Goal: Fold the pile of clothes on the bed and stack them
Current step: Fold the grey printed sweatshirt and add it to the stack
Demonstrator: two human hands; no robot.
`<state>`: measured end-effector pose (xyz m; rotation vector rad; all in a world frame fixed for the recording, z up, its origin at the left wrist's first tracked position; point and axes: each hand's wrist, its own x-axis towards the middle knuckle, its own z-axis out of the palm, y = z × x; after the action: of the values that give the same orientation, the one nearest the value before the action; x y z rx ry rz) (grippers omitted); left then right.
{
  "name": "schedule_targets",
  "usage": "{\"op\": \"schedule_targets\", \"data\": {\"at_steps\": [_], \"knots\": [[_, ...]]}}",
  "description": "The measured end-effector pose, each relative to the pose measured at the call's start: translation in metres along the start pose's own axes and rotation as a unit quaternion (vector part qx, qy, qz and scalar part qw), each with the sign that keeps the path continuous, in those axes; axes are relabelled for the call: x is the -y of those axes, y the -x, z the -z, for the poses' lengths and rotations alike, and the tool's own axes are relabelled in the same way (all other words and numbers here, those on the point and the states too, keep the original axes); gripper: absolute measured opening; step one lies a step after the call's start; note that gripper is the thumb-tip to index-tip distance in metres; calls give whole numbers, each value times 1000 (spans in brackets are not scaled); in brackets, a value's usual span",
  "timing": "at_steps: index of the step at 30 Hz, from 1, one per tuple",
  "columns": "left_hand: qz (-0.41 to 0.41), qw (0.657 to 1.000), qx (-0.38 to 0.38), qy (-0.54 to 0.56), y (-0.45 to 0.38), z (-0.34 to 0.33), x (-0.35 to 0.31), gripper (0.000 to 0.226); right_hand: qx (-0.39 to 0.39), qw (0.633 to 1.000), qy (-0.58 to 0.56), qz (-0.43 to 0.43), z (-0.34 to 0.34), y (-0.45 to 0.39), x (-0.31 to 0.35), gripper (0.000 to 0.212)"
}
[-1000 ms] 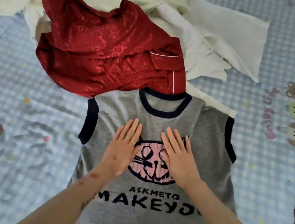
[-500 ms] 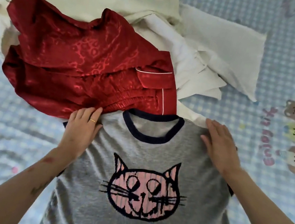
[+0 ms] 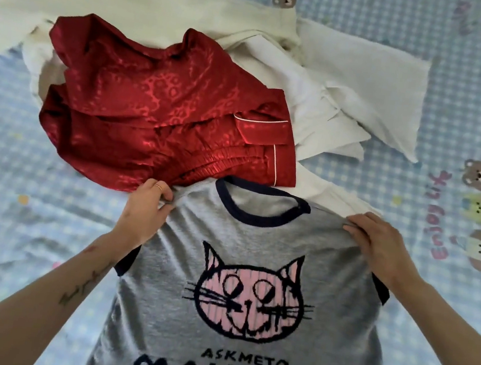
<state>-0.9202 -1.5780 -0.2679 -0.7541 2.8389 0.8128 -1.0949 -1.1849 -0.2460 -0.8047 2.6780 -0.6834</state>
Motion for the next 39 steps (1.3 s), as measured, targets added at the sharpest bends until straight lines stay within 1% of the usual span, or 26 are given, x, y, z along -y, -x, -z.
{"op": "schedule_targets", "data": {"at_steps": [1,3,6,7,8,9,10,12,13,14,16,18,21,24,26,28,30,31,32,33,34,35,36,37,38,39], "knots": [[2,998,7,56,10,5,1,18,3,1000,-5,1,4,9,3,19],[2,992,27,125,41,21,5,24,9,1000,-9,10,13,37,11,23],[-4,983,85,161,105,38,18,32,21,999,-3,23,22,96,17,28],[-7,984,94,150,130,41,24,34,27,999,5,26,24,118,17,34],[-26,988,79,126,155,42,29,31,36,999,14,34,25,141,18,40],[-63,993,59,87,177,43,34,21,50,997,26,44,26,161,16,43],[-109,991,55,50,200,43,40,11,67,995,38,60,26,182,15,42],[-192,978,78,-13,241,38,51,25,97,988,60,104,22,220,13,34],[-214,971,99,-36,260,34,57,26,108,983,73,128,17,238,13,32],[-232,965,114,-54,277,27,62,22,115,978,87,150,12,252,13,31],[-253,954,139,-85,309,15,67,5,116,971,100,182,1,280,16,30],[-247,952,155,-93,335,5,69,7,113,971,101,185,-4,303,20,31],[-226,958,146,-103,359,4,71,13,112,969,113,187,-3,327,23,39],[-243,943,174,-146,383,3,73,12,112,961,132,216,-5,349,24,32],[-253,936,190,-157,396,0,75,13,118,954,146,235,-12,365,23,41],[-223,946,182,-148,404,-2,75,15,124,952,159,228,-19,376,19,57],[-184,961,165,-128,409,-3,75,28,120,962,149,194,-21,379,17,60],[-179,960,163,-139,410,0,74,24,119,966,144,178,-22,380,16,59],[-194,952,178,-157,412,2,74,10,125,966,146,172,-22,382,15,58],[-197,942,198,-189,413,4,71,15,133,963,149,181,-23,386,14,60],[-217,933,203,-204,416,1,72,38,143,960,150,188,-25,390,15,61],[-210,935,201,-204,417,0,68,51,146,963,143,177,-27,395,17,60],[-214,941,176,-195,418,-7,63,52,144,971,131,142,-27,398,21,58],[-224,944,161,-181,418,-13,52,46,139,979,115,95,-29,399,27,55],[-256,941,151,-161,420,-22,42,38,135,984,96,58,-31,399,33,50],[-281,934,168,-145,421,-31,29,30,130,987,82,51,-36,398,40,45]]}}
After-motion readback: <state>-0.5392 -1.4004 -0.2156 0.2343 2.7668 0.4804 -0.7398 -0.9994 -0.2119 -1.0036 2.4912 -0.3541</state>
